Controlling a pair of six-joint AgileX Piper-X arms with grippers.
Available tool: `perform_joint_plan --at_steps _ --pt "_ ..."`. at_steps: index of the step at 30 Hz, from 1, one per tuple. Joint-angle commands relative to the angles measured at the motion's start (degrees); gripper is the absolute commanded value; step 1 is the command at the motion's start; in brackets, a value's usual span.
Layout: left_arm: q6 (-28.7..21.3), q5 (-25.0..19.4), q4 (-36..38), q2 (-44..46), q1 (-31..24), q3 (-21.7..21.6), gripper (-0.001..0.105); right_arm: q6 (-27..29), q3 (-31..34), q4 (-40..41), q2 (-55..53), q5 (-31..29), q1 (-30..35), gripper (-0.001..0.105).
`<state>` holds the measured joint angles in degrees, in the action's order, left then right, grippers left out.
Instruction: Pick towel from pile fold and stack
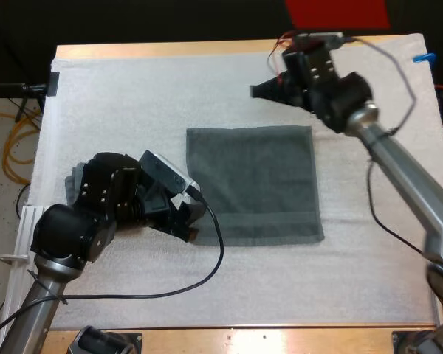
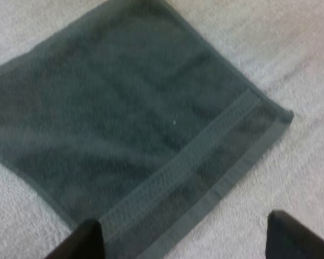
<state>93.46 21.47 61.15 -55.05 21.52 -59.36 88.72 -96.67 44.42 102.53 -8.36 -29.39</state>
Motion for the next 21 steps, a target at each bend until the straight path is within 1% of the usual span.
perform_joint_plan --at_steps 1,4,6,7,8,9,13,15,16,18,19,21 --pt "0.6 -0.3 1.0 0.2 0.1 -0.3 0.06 1.2 -0.5 1.3 -1.9 -0.7 0.1 0.005" --pt "0.6 -0.3 2.6 0.4 0.1 -0.3 0.06 1.5 -0.5 4.4 -6.6 -1.1 0.1 0.025" --pt "0.6 -0.3 3.4 1.0 0.1 -0.3 0.06 1.5 -0.4 7.4 -9.8 -2.9 0.1 0.046" --pt "0.6 -0.3 3.7 1.3 0.1 -0.3 0.06 1.5 -0.3 8.4 -10.8 -3.5 0.1 0.052" --pt "0.6 -0.3 4.0 2.0 0.1 -0.3 0.06 1.5 0.2 10.3 -12.4 -4.6 0.1 0.059" --pt "0.6 -0.3 4.4 2.7 0.1 -0.3 0.06 1.5 1.0 11.7 -13.7 -5.6 0.1 0.063" --pt "0.6 -2.3 5.1 5.7 0.1 -0.3 0.06 1.4 6.0 15.4 -18.7 -7.7 0.1 0.064" --pt "1.4 -5.8 5.3 7.4 0.1 -0.3 0.06 0.0 11.3 16.3 -22.2 -8.8 0.1 0.064" --pt "1.7 -7.3 5.6 7.9 0.1 -0.3 0.06 -0.4 12.7 16.3 -23.3 -8.9 0.1 0.064" --pt "1.8 -9.8 6.8 8.9 0.1 -0.3 0.06 -2.0 19.1 16.3 -26.3 -8.9 0.1 0.064" --pt "1.8 -10.2 7.2 9.1 0.1 -0.3 0.06 -2.9 21.0 16.2 -27.2 -8.9 0.1 0.064" --pt "1.8 -10.6 9.0 9.4 0.1 -0.3 0.06 -5.3 27.0 16.2 -29.8 -9.0 0.1 0.064"
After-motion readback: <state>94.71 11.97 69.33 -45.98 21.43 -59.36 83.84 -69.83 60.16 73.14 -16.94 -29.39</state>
